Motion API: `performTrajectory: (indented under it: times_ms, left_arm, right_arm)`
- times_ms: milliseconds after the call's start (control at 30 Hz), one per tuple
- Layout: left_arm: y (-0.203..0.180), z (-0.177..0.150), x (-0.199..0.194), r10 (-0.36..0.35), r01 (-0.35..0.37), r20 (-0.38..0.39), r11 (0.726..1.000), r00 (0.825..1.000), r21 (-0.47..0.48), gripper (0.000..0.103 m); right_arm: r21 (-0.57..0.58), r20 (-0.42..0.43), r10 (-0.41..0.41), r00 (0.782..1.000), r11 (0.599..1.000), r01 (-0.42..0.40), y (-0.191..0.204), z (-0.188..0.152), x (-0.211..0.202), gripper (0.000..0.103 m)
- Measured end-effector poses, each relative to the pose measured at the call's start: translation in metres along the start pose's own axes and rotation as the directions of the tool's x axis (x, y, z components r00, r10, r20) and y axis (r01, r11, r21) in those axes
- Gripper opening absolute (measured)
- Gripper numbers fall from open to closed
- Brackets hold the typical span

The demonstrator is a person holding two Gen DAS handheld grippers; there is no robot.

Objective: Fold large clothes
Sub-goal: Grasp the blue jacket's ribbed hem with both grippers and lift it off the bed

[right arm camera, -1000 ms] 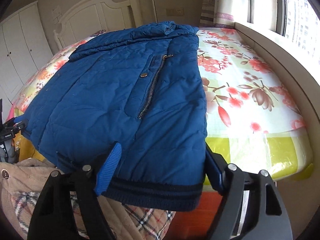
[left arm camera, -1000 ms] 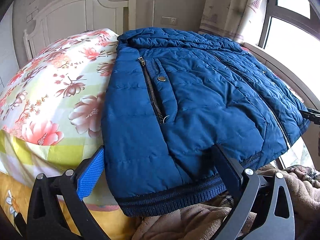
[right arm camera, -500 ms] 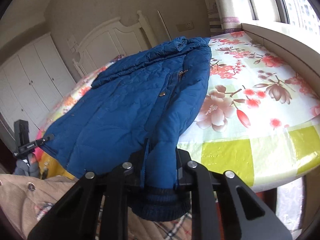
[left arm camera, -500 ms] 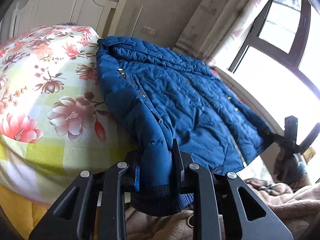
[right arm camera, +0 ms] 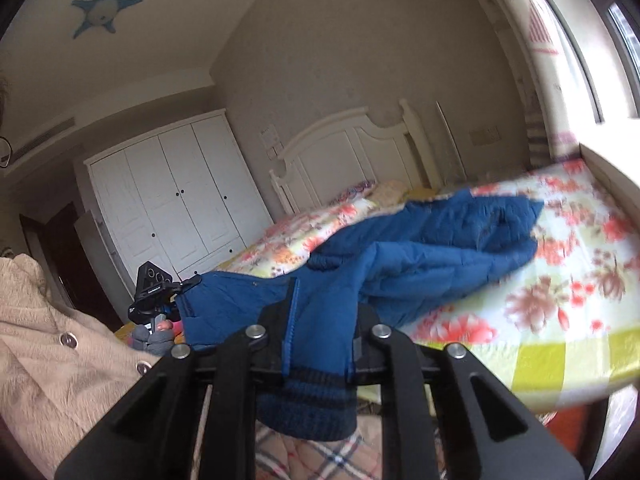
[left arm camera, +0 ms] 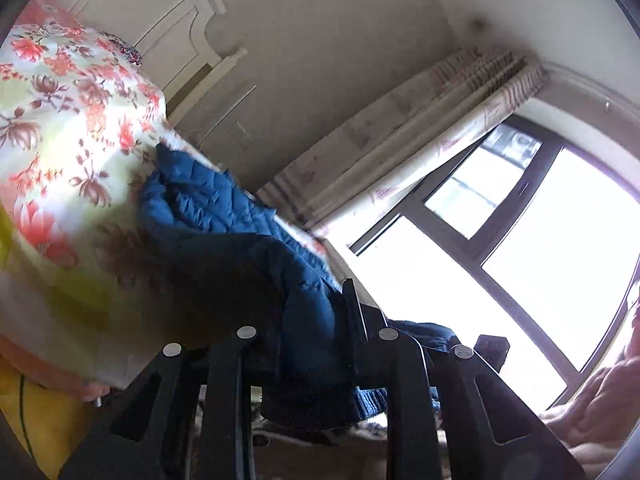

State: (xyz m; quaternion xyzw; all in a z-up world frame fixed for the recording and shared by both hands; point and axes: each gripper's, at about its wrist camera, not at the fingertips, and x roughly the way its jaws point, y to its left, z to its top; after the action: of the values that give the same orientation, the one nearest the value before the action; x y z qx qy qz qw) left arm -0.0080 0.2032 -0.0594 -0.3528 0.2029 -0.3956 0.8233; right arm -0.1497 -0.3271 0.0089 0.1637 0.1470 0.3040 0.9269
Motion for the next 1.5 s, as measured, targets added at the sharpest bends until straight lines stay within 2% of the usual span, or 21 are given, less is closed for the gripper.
performTrajectory:
  times_ms: [133,233,333,433,467,500,533,567,667,733,833,900,1167,1200,1233,1267,1300,1333,1400,1433,1500]
  left_arm:
    - [-0.008,0.068,0.038,-0.005,0.004,0.034,1.000,0.999,0.025,0.020]
    - [-0.004,0.122,0.097,0.066,-0.066,0.012,0.997,0.998,0.032,0.021]
    - [0.029,0.172,0.170,0.164,-0.166,-0.049,0.985,0.985,-0.046,0.025]
    - [0.084,0.198,0.223,0.196,-0.221,-0.139,0.955,0.971,-0.197,0.036]
    - [0.112,0.209,0.236,0.198,-0.235,-0.149,0.927,0.969,-0.291,0.043]
    - [0.129,0.214,0.236,0.212,-0.243,-0.125,0.907,0.969,-0.345,0.062]
    - [0.141,0.219,0.230,0.237,-0.252,-0.087,0.890,0.968,-0.380,0.079]
    - [0.156,0.227,0.220,0.273,-0.261,-0.031,0.872,0.962,-0.414,0.082]
    - [0.169,0.247,0.208,0.348,-0.329,-0.013,0.873,0.937,-0.359,0.083]
    - [0.161,0.255,0.218,0.428,-0.431,-0.058,0.884,0.902,-0.182,0.083]
    - [0.159,0.249,0.242,0.439,-0.448,-0.154,0.894,0.885,-0.027,0.084]
    - [0.163,0.234,0.261,0.422,-0.429,-0.230,0.903,0.877,0.021,0.090]
    - [0.183,0.188,0.309,0.494,-0.464,-0.404,0.868,0.770,0.177,0.090]
    - [0.187,0.183,0.314,0.493,-0.462,-0.419,0.868,0.763,0.180,0.089]
    - [0.189,0.177,0.318,0.492,-0.456,-0.423,0.869,0.761,0.191,0.074]
    - [0.187,0.174,0.319,0.500,-0.455,-0.411,0.866,0.763,0.208,0.060]
    - [0.185,0.171,0.318,0.534,-0.480,-0.377,0.846,0.757,0.235,0.041]
    - [0.182,0.168,0.312,0.555,-0.496,-0.333,0.831,0.762,0.252,0.026]
    - [0.169,0.168,0.296,0.562,-0.500,-0.275,0.824,0.780,0.267,0.013]
    - [0.160,0.165,0.285,0.544,-0.480,-0.248,0.833,0.801,0.276,0.009]
    - [0.138,0.162,0.269,0.544,-0.474,-0.201,0.825,0.815,0.308,0.009]
  right_arm:
    - [0.004,0.057,-0.051,0.997,0.999,0.051,-0.015,0.073,0.032,0.018]
    - [0.037,0.059,-0.116,0.992,0.993,0.113,-0.046,0.121,0.083,0.018]
    - [0.202,-0.001,-0.196,0.981,0.960,0.192,-0.112,0.148,0.145,0.022]
    - [0.447,-0.083,-0.178,0.981,0.873,0.196,-0.191,0.143,0.195,0.046]
    - [0.546,-0.078,-0.136,0.988,0.823,0.157,-0.221,0.135,0.203,0.075]
    - [0.624,-0.048,-0.123,0.991,0.771,0.126,-0.244,0.128,0.204,0.091]
    - [0.671,0.007,-0.163,0.987,0.732,0.116,-0.262,0.120,0.195,0.091]
    - [0.681,0.047,-0.190,0.981,0.724,0.108,-0.274,0.117,0.186,0.091]
    - [0.620,0.036,-0.271,0.962,0.761,0.191,-0.287,0.119,0.168,0.091]
    - [0.486,-0.077,-0.346,0.935,0.806,0.338,-0.285,0.123,0.172,0.091]
    - [0.324,-0.222,-0.392,0.893,0.834,0.447,-0.287,0.120,0.197,0.091]
    - [0.233,-0.288,-0.402,0.869,0.851,0.471,-0.286,0.116,0.218,0.091]
    - [-0.080,-0.482,-0.437,0.760,0.885,0.458,-0.257,0.114,0.308,0.091]
    - [-0.113,-0.510,-0.444,0.737,0.883,0.455,-0.257,0.111,0.320,0.090]
    - [-0.133,-0.527,-0.449,0.721,0.882,0.452,-0.255,0.108,0.325,0.087]
    - [-0.147,-0.534,-0.449,0.717,0.884,0.444,-0.252,0.105,0.328,0.066]
    - [-0.165,-0.514,-0.452,0.729,0.886,0.433,-0.246,0.102,0.328,0.033]
    - [-0.190,-0.479,-0.475,0.739,0.877,0.441,-0.241,0.101,0.324,0.017]
    - [-0.226,-0.403,-0.527,0.748,0.850,0.476,-0.227,0.099,0.308,0.007]
    - [-0.232,-0.362,-0.535,0.764,0.845,0.482,-0.217,0.098,0.296,0.007]
    - [-0.212,-0.295,-0.532,0.794,0.847,0.488,-0.200,0.099,0.271,0.006]
